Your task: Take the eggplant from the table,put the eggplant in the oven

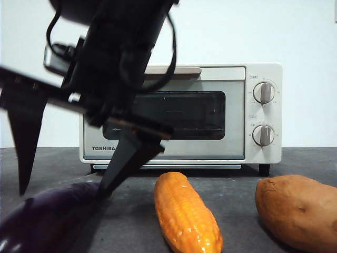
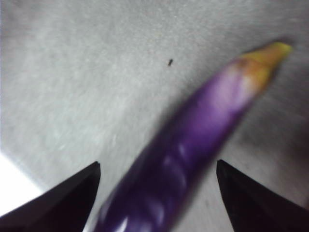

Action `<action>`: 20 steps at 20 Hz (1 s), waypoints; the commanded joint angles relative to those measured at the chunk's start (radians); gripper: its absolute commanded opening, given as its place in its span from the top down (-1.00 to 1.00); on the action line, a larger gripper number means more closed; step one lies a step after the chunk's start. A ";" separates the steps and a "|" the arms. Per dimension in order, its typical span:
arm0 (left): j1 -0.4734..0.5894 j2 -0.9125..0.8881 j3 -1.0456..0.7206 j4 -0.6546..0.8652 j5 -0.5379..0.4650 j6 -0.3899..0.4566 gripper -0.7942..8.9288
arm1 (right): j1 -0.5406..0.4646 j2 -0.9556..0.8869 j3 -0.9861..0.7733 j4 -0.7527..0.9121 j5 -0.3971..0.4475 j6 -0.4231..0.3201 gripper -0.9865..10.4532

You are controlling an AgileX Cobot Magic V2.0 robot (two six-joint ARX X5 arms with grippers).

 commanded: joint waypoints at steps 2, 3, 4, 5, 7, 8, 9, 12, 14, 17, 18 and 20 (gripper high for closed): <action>-0.001 0.006 0.019 0.008 0.001 0.026 0.82 | 0.020 0.058 0.027 0.035 0.004 0.007 0.19; -0.001 0.006 0.019 0.008 0.001 0.026 0.82 | 0.022 0.064 0.027 0.036 0.004 0.007 0.22; -0.001 0.006 0.019 0.008 0.001 0.026 0.82 | 0.022 0.064 0.027 0.035 0.004 0.008 0.26; -0.001 0.006 0.019 0.008 0.001 0.026 0.82 | 0.023 0.064 0.027 0.035 0.005 0.011 0.30; -0.001 0.006 0.019 0.005 0.001 0.026 0.82 | 0.024 0.064 0.027 0.038 0.005 0.019 0.43; -0.001 0.006 0.019 0.002 0.002 0.026 0.82 | 0.024 0.064 0.027 0.037 0.003 0.023 0.49; -0.001 0.006 0.019 0.000 0.002 0.026 0.82 | 0.024 0.064 0.031 0.033 -0.001 0.023 0.53; -0.001 0.006 0.019 -0.003 0.002 0.026 0.82 | 0.024 0.041 0.085 -0.055 -0.038 -0.010 0.54; -0.002 0.006 0.022 -0.003 0.002 0.026 0.82 | 0.024 0.007 0.139 -0.158 -0.054 -0.093 0.54; -0.036 0.019 0.052 -0.002 0.001 0.028 0.82 | 0.032 -0.067 0.224 -0.376 -0.050 -0.265 0.54; -0.054 0.034 0.069 0.006 0.001 0.029 0.82 | 0.035 -0.098 0.241 -0.445 -0.048 -0.322 0.54; -0.098 0.072 0.113 0.015 0.000 0.029 0.82 | 0.036 -0.167 0.249 -0.561 -0.046 -0.405 0.54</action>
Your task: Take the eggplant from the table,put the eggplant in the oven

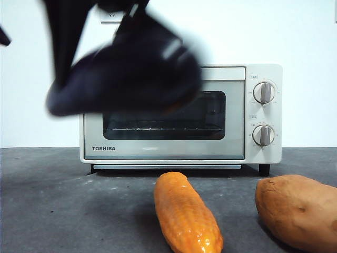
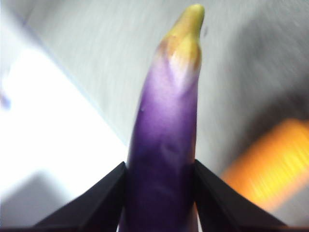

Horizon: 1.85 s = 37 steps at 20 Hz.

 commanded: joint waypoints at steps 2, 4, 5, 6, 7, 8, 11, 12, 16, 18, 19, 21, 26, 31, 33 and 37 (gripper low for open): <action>-0.076 0.083 0.088 0.024 -0.016 0.018 0.82 | 0.015 -0.097 0.019 -0.178 0.035 -0.189 0.54; -0.130 0.146 0.138 0.035 -0.043 0.031 0.82 | 0.015 -0.173 0.019 -0.262 0.110 -0.225 0.54; -0.158 0.181 0.163 0.041 -0.055 0.034 0.82 | 0.015 -0.211 0.019 -0.295 0.150 -0.235 0.54; -0.186 0.217 0.192 0.042 -0.069 0.041 0.82 | 0.015 -0.247 0.019 -0.323 0.194 -0.238 0.54; -0.215 0.254 0.220 0.043 -0.086 0.050 0.82 | 0.015 -0.287 0.019 -0.343 0.240 -0.238 0.54; -0.244 0.292 0.252 0.041 -0.101 0.063 0.82 | 0.015 -0.325 0.019 -0.344 0.278 -0.237 0.54; -0.327 0.414 0.352 0.042 -0.150 0.097 0.82 | 0.015 -0.443 0.018 -0.343 0.363 -0.237 0.54; -0.351 0.457 0.391 0.037 -0.169 0.110 0.82 | 0.015 -0.475 0.018 -0.343 0.379 -0.235 0.54; -0.428 0.637 0.552 0.019 -0.238 0.167 0.82 | 0.015 -0.587 0.018 -0.343 0.394 -0.224 0.54; -0.454 0.721 0.626 -0.014 -0.270 0.196 0.82 | 0.015 -0.615 0.018 -0.343 0.394 -0.207 0.54; -0.465 0.759 0.657 -0.031 -0.281 0.213 0.82 | 0.015 -0.622 0.018 -0.343 0.394 -0.204 0.54; -0.485 0.815 0.695 -0.045 -0.323 0.251 0.82 | 0.015 -0.627 0.017 -0.343 0.394 -0.204 0.54; -0.511 0.864 0.698 -0.087 -0.366 0.293 0.82 | 0.015 -0.624 0.015 -0.343 0.394 -0.211 0.54; -0.550 0.864 0.698 -0.215 -0.356 0.300 0.82 | 0.015 -0.624 0.015 -0.343 0.403 -0.213 0.54; -0.577 0.864 0.698 -0.280 -0.355 0.301 0.82 | 0.015 -0.624 0.016 -0.343 0.413 -0.213 0.54; -0.631 0.864 0.698 -0.383 -0.355 0.301 0.82 | 0.015 -0.624 0.015 -0.343 0.427 -0.213 0.54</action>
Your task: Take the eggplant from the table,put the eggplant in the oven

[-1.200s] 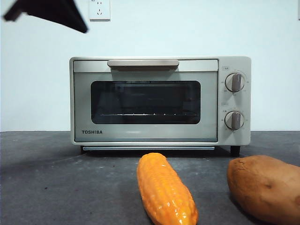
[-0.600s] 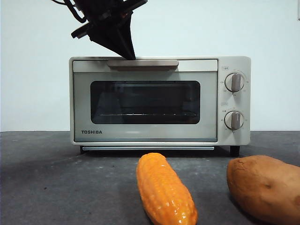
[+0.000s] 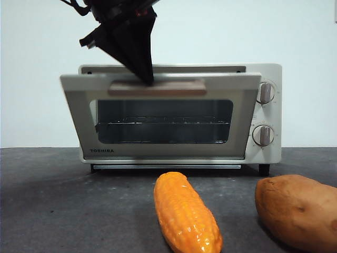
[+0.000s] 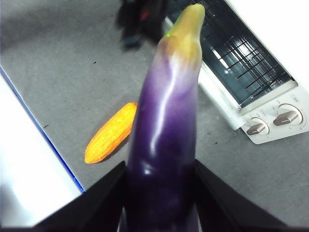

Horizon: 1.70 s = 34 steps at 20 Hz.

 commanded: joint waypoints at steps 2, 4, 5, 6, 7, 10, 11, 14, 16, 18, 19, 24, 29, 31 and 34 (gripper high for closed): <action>-0.031 0.032 0.006 -0.044 -0.019 0.012 0.82 | 0.014 0.010 0.015 -0.070 0.005 0.006 0.54; -0.043 0.033 0.006 -0.047 -0.018 0.011 0.82 | 0.014 0.010 0.015 -0.070 0.005 0.006 0.54; -0.047 0.032 0.006 -0.049 -0.018 0.011 0.82 | 0.014 0.010 0.015 -0.070 0.005 0.006 0.54; -0.047 0.033 0.006 -0.059 -0.018 0.012 0.82 | 0.014 0.010 0.016 -0.070 0.005 0.006 0.54; -0.050 0.032 0.006 -0.073 -0.017 0.012 0.82 | 0.014 0.010 0.016 -0.070 0.005 0.006 0.54; -0.053 0.031 0.006 -0.099 -0.018 0.014 0.82 | 0.014 0.010 0.015 -0.069 0.005 0.006 0.54; -0.053 0.031 0.006 -0.095 -0.018 0.014 0.82 | 0.014 0.010 0.015 -0.063 0.005 0.006 0.54; -0.051 0.029 0.006 -0.087 -0.019 0.013 0.82 | 0.014 0.010 0.015 -0.041 0.005 0.006 0.54; -0.051 0.029 0.006 -0.087 -0.032 0.013 0.82 | 0.014 0.010 0.015 -0.041 0.005 0.006 0.54; -0.049 0.028 0.006 -0.086 -0.049 0.013 0.82 | 0.014 0.010 0.015 -0.041 0.005 0.003 0.54; -0.040 0.021 0.006 -0.087 -0.069 0.013 0.82 | 0.014 0.010 0.015 -0.041 0.005 0.003 0.54; 0.048 -0.075 0.006 -0.071 -0.119 0.008 0.82 | 0.014 0.016 0.015 -0.038 0.005 -0.007 0.54; 0.151 -0.196 -0.039 0.011 -0.119 -0.005 0.82 | 0.014 0.042 0.015 0.026 0.005 -0.064 0.54; 0.195 -0.255 -0.111 0.071 -0.118 -0.024 0.82 | 0.013 0.077 0.015 0.043 0.015 -0.100 0.54; 0.277 -0.356 -0.278 0.195 -0.107 -0.065 0.82 | 0.009 0.157 0.015 0.083 0.056 -0.154 0.54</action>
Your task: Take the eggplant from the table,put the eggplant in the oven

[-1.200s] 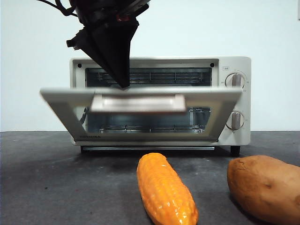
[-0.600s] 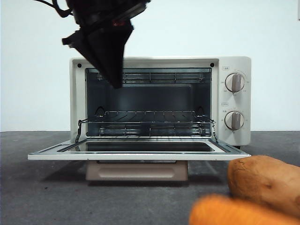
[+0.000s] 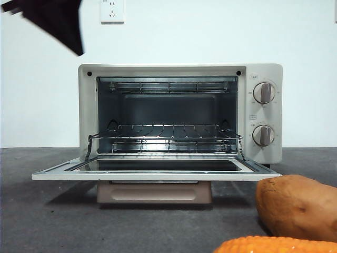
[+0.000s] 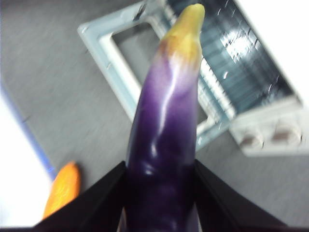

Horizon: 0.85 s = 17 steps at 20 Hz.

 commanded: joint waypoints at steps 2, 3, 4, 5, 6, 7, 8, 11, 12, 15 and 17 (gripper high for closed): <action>0.085 -0.098 -0.186 0.143 0.008 -0.076 0.82 | 0.006 0.121 0.015 0.073 0.043 -0.111 0.54; 0.110 -0.123 -0.237 0.179 0.022 -0.089 0.82 | -0.001 0.152 0.015 0.097 0.055 -0.140 0.54; 0.143 -0.146 -0.297 0.218 0.049 -0.105 0.82 | -0.012 0.195 0.015 0.132 0.077 -0.177 0.54; 0.169 -0.159 -0.339 0.243 0.074 -0.111 0.82 | -0.024 0.232 0.015 0.163 0.095 -0.209 0.54; 0.198 -0.165 -0.381 0.268 0.104 -0.122 0.82 | -0.036 0.274 0.015 0.200 0.107 -0.237 0.54; 0.222 -0.165 -0.413 0.287 0.137 -0.126 0.82 | -0.052 0.312 0.015 0.237 0.115 -0.258 0.54; 0.242 -0.164 -0.440 0.307 0.165 -0.130 0.82 | -0.068 0.344 0.015 0.271 0.119 -0.270 0.54; 0.289 -0.164 -0.499 0.353 0.196 -0.141 0.82 | -0.131 0.444 0.015 0.407 0.117 -0.314 0.54; 0.301 -0.164 -0.508 0.362 0.196 -0.142 0.82 | -0.151 0.478 0.015 0.457 0.117 -0.333 0.54; 0.315 -0.163 -0.509 0.372 0.196 -0.141 0.82 | -0.200 0.564 0.015 0.567 0.116 -0.410 0.54; 0.315 -0.163 -0.509 0.373 0.196 -0.141 0.82 | -0.220 0.612 0.015 0.606 0.117 -0.475 0.54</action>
